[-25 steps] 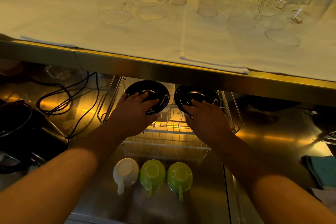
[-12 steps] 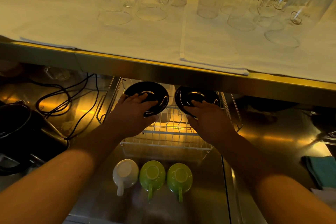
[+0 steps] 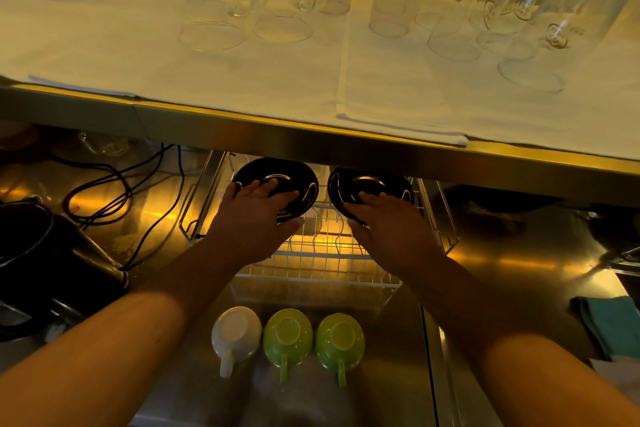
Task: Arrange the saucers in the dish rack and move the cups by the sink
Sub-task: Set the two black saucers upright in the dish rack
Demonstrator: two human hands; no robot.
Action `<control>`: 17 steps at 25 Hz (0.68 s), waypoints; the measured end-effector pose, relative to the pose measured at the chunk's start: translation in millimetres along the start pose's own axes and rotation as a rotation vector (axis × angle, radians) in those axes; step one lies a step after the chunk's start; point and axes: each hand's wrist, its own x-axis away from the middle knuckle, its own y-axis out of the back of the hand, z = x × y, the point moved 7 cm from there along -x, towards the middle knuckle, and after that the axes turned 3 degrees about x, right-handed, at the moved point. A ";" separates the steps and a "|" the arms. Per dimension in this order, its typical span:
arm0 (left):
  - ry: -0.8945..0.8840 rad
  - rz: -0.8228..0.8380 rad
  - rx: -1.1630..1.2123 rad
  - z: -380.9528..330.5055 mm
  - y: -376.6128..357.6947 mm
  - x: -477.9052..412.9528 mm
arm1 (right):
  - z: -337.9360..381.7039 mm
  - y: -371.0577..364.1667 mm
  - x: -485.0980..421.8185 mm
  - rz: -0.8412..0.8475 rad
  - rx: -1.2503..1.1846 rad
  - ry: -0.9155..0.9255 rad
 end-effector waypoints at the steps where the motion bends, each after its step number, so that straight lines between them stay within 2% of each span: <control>1: -0.002 -0.002 -0.001 0.1 -0.4 0.1 | 0.4 0.0 0.1 -0.003 -0.003 -0.002; 12: -0.041 -0.053 0.010 2.3 0.7 17.2 | 5.7 -2.5 9.4 -0.045 0.006 -0.010; 17: -0.060 -0.107 0.124 4.7 8.6 43.2 | 14.2 0.8 26.7 -0.115 0.027 0.040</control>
